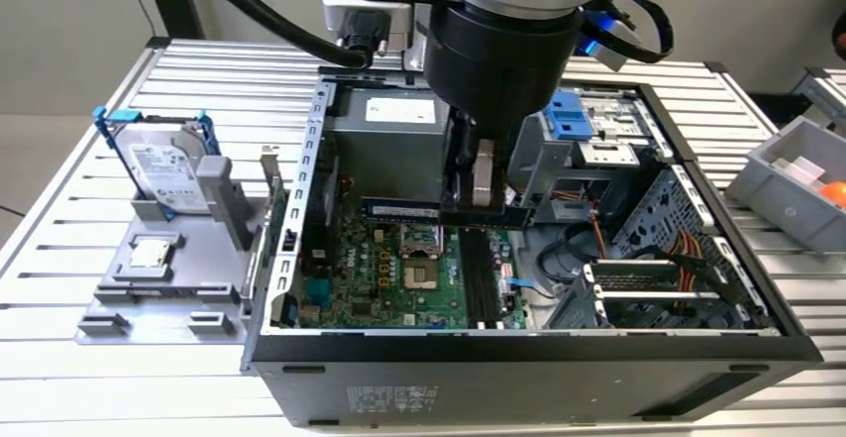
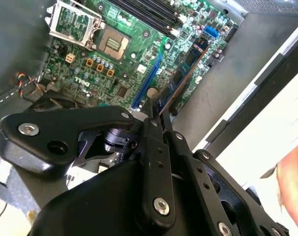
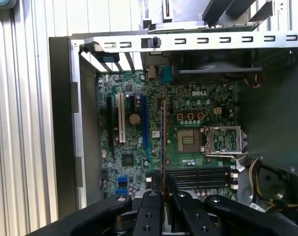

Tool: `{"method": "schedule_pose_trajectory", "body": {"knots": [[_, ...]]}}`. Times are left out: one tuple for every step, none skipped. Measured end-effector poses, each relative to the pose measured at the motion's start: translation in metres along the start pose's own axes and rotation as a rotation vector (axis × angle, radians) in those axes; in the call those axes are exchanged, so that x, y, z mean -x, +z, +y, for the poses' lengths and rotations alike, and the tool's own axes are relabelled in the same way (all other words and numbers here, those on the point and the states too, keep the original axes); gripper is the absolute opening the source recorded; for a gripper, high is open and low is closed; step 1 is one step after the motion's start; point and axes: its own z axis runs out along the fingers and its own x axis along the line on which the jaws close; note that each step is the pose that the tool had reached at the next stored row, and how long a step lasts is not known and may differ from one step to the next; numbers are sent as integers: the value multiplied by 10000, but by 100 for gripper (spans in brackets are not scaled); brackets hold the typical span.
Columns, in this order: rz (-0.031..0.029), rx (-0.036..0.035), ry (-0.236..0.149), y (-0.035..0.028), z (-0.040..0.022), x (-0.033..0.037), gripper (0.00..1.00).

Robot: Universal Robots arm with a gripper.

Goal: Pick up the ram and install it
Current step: 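Pick up the ram and move it above insertion slot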

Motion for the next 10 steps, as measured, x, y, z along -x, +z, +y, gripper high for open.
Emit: {"method": "schedule_pose_trajectory", "body": {"knots": [[5,1,7,0,-9,0,0],[9,1,13,0,-18,1,0],[16,2,19,-1,-27,2,0],[22,3,25,-2,-36,2,0],[27,3,31,-1,-45,3,0],[33,4,36,-2,-54,4,0],[39,5,42,-3,-63,4,0],[43,5,47,-3,-71,5,0],[48,5,53,-2,-81,5,0],[54,6,58,-3,-91,6,0]]}}
